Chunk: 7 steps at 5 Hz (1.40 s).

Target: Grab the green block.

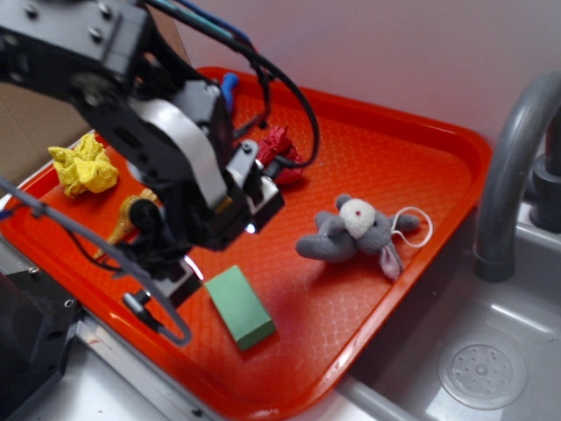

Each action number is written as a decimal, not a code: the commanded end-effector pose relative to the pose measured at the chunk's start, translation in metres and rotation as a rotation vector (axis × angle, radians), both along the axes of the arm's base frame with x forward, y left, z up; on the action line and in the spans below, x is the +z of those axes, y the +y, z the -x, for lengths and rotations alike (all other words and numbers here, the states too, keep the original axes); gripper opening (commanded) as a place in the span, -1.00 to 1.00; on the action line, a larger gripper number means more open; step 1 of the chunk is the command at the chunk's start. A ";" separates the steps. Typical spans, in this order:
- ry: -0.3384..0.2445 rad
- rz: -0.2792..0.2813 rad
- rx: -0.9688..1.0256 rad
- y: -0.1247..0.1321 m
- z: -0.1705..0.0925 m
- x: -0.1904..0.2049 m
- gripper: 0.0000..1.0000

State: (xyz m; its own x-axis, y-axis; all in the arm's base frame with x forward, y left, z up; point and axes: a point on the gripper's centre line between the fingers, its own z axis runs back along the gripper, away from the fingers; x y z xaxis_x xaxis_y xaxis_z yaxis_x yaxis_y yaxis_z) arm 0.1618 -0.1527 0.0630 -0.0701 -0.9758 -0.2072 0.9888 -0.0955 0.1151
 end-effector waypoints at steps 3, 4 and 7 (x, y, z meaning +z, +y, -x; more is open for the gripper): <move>0.118 -0.026 -0.024 0.002 0.027 -0.051 1.00; 0.101 0.003 -0.014 -0.001 0.028 -0.053 -1.00; 0.085 -0.045 0.275 0.009 0.017 -0.035 -1.00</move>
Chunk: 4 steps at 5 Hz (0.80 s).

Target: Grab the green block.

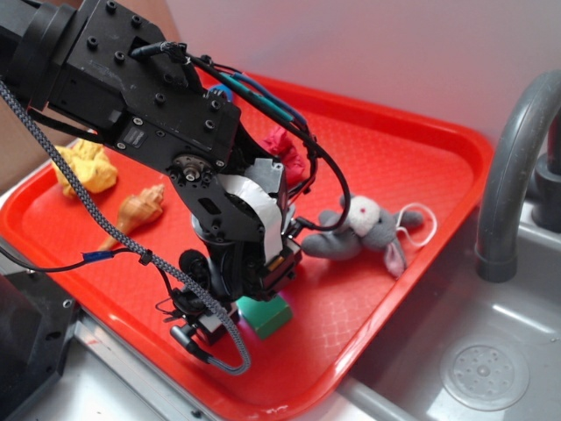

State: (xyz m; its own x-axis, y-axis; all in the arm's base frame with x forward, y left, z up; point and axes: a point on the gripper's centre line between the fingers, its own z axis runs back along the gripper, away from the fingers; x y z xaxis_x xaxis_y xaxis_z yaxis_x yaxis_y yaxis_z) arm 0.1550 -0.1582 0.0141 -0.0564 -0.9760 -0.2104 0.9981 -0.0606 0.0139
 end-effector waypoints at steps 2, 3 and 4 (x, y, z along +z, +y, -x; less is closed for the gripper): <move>-0.111 -0.037 0.739 0.045 -0.008 0.086 -1.00; -0.180 0.037 0.991 0.072 -0.009 0.134 -1.00; -0.199 0.109 1.245 0.087 -0.008 0.170 -1.00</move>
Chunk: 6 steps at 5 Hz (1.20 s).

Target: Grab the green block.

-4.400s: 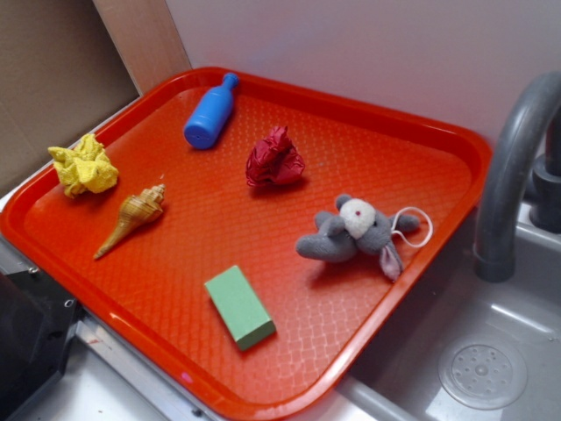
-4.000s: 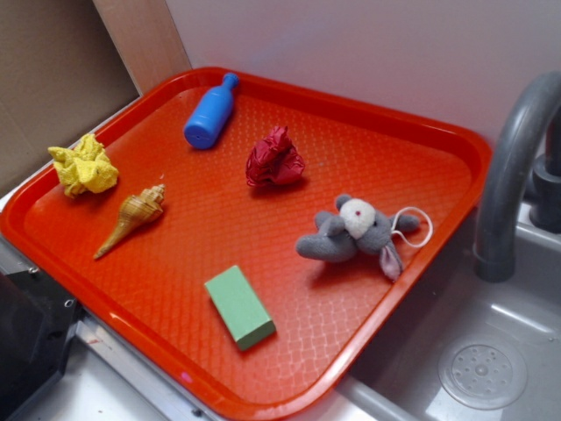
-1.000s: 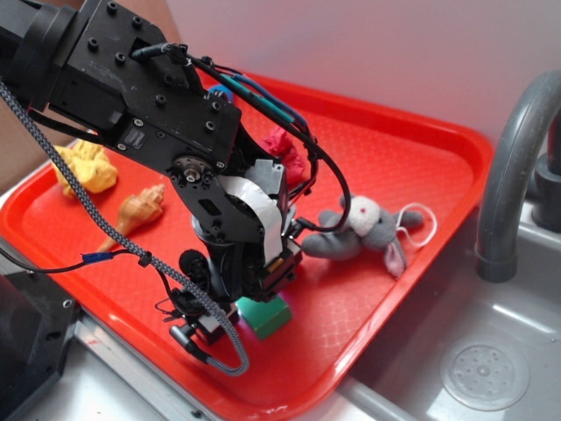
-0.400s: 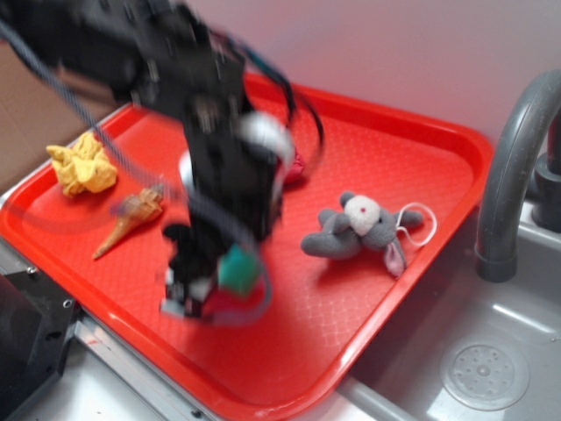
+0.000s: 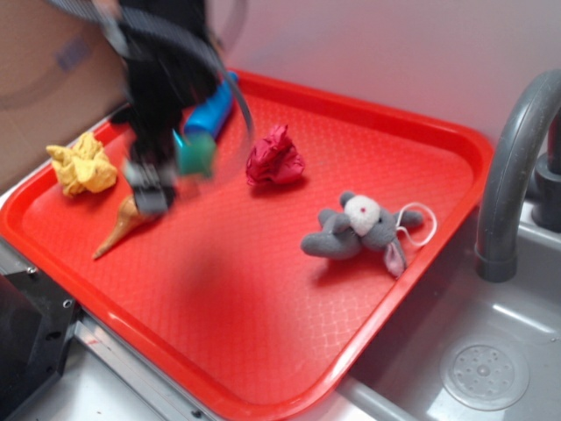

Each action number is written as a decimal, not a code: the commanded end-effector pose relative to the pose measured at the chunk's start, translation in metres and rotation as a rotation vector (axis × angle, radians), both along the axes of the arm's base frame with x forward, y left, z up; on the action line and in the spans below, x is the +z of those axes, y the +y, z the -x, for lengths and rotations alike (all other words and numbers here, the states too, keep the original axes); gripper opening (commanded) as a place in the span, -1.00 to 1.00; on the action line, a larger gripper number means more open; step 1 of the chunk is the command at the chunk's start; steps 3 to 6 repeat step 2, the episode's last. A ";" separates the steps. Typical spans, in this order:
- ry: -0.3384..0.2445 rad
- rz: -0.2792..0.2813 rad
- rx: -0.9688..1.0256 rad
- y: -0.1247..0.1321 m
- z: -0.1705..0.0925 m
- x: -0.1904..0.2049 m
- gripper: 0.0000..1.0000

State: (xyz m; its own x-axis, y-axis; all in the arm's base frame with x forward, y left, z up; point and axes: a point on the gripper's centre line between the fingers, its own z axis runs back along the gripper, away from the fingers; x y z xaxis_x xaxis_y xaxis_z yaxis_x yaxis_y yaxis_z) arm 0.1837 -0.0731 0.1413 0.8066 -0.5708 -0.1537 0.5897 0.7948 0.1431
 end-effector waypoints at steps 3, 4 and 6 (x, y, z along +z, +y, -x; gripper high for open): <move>-0.115 0.113 0.634 0.006 0.008 0.063 -1.00; -0.115 0.113 0.634 0.006 0.008 0.063 -1.00; -0.115 0.113 0.634 0.006 0.008 0.063 -1.00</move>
